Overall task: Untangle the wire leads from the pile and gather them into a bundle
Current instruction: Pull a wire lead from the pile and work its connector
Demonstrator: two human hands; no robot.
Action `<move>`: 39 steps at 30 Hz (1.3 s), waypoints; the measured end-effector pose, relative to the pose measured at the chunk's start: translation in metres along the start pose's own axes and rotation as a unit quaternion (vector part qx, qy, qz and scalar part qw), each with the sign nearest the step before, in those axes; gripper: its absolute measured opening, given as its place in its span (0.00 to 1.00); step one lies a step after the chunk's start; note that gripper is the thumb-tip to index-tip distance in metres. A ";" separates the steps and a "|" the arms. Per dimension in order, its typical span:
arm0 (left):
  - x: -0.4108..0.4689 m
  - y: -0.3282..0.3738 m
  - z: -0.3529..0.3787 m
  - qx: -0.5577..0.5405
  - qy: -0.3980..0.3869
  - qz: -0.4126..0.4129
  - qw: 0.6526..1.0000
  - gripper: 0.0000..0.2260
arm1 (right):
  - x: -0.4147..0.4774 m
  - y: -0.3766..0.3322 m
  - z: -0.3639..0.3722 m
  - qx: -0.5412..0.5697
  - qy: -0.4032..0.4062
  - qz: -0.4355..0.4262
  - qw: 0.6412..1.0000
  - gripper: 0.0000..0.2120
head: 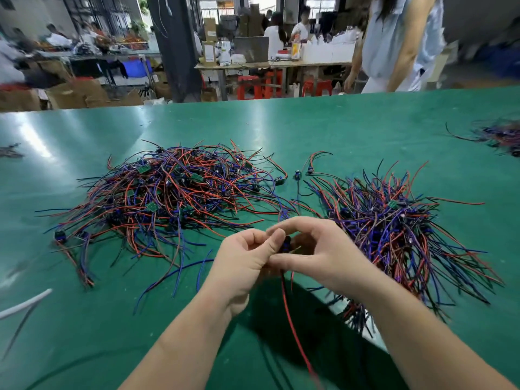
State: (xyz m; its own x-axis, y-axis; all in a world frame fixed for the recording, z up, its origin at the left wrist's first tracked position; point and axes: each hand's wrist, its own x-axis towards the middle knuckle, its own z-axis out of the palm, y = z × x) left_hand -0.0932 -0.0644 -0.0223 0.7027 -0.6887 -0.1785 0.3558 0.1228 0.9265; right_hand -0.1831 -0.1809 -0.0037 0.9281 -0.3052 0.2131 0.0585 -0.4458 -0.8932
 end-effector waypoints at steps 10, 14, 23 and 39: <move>0.014 0.033 -0.063 0.481 0.273 0.215 0.805 0.04 | -0.003 -0.004 -0.054 -0.142 0.343 0.038 0.928 0.11; 0.027 0.029 -0.098 0.608 0.286 0.018 0.740 0.13 | -0.005 0.005 -0.074 -0.356 0.269 0.185 0.876 0.17; 0.028 0.027 -0.094 0.559 0.345 0.074 0.750 0.10 | -0.003 0.003 -0.052 -0.348 0.255 0.141 0.891 0.15; -0.019 0.006 0.010 0.393 -0.048 0.426 0.813 0.07 | 0.004 -0.008 -0.016 0.375 0.094 0.065 0.920 0.19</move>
State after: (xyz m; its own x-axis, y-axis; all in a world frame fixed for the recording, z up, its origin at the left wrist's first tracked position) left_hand -0.1109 -0.0574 -0.0100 0.4236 -0.6501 0.6308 -0.7659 0.1148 0.6326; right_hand -0.1854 -0.1922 0.0110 0.8697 -0.4860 0.0867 0.2536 0.2893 -0.9230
